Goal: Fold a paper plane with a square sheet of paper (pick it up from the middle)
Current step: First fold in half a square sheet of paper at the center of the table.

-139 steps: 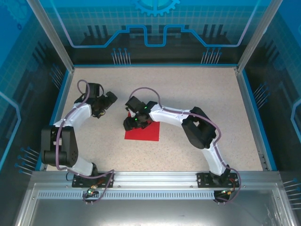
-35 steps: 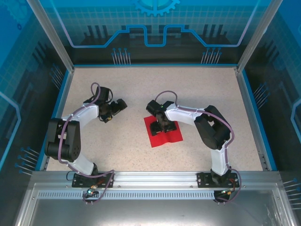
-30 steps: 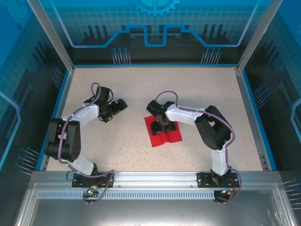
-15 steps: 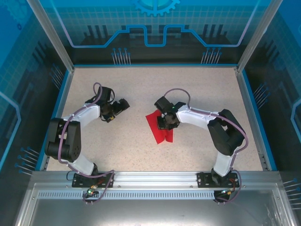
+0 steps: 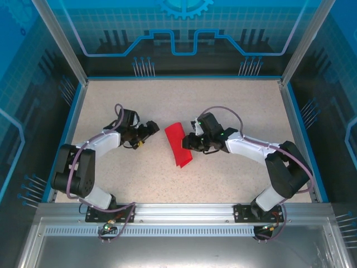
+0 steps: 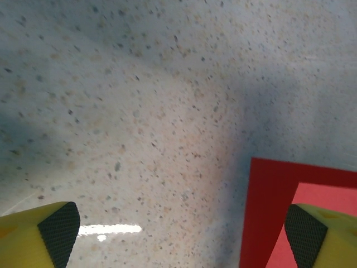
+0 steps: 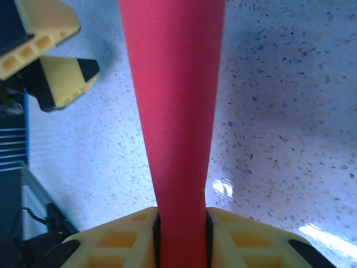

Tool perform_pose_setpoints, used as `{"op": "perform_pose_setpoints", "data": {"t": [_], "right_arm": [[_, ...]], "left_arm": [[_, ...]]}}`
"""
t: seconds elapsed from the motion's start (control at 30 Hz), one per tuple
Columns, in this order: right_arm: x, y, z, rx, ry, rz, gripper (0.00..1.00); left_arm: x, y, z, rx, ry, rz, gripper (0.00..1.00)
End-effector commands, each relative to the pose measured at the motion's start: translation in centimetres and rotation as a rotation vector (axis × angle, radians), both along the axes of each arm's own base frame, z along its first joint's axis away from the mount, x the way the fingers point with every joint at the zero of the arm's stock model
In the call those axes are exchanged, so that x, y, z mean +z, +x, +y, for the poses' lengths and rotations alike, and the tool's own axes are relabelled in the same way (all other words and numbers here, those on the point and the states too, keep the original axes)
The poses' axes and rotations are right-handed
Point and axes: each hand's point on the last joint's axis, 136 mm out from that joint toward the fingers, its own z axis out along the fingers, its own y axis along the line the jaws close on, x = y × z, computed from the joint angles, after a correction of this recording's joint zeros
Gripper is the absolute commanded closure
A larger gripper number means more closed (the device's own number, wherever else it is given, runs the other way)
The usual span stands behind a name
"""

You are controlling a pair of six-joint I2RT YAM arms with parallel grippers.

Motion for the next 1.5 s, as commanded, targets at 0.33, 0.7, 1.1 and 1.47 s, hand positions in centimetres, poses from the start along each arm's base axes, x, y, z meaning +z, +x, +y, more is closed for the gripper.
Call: {"op": "perform_pose_setpoints", "data": {"t": [0.33, 0.7, 1.1, 1.47], "right_arm": [[-6.0, 0.6, -4.9, -0.057, -0.285, 0.014, 0.46], [-6.9, 0.3, -6.4, 0.019, -0.391, 0.01, 0.36], [-6.1, 0.9, -6.4, 0.019, -0.273, 0.04, 0.35], [-5.8, 0.9, -6.1, 0.026, -0.245, 0.043, 0.35]], "left_arm": [[2.2, -0.2, -5.7, -0.108, -0.134, -0.096, 0.04], [2.0, -1.7, -10.4, -0.231, -0.23, -0.089, 0.15], [0.2, -3.2, -13.4, -0.325, -0.347, -0.075, 0.36], [-0.7, -3.6, -15.0, -0.371, -0.356, -0.081, 0.51]]}}
